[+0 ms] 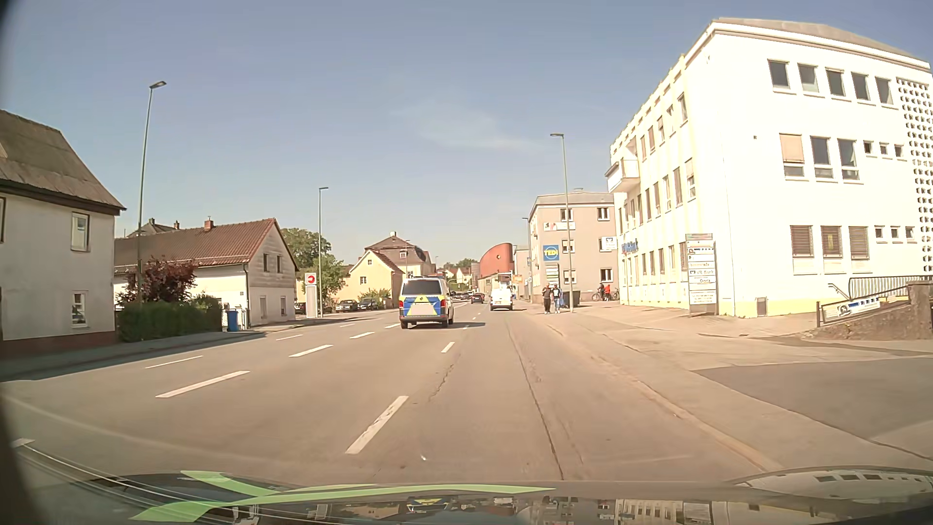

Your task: Follow the waypoints while adhering to traffic rules and regulations

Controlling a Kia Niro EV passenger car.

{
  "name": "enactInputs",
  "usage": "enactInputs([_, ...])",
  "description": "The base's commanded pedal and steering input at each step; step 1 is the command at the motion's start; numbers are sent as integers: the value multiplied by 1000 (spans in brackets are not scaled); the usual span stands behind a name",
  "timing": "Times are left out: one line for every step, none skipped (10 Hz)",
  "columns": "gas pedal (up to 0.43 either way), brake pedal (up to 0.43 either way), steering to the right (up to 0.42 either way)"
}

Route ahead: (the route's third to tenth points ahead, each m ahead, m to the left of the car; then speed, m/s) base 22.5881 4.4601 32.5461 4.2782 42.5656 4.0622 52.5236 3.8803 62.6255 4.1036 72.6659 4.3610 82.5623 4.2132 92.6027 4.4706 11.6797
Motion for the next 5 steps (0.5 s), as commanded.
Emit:
enactInputs([67, 0, 1])
enactInputs([59, 0, 1])
enactInputs([59, 0, 1])
enactInputs([59, 0, 1])
enactInputs([59, 0, 0])
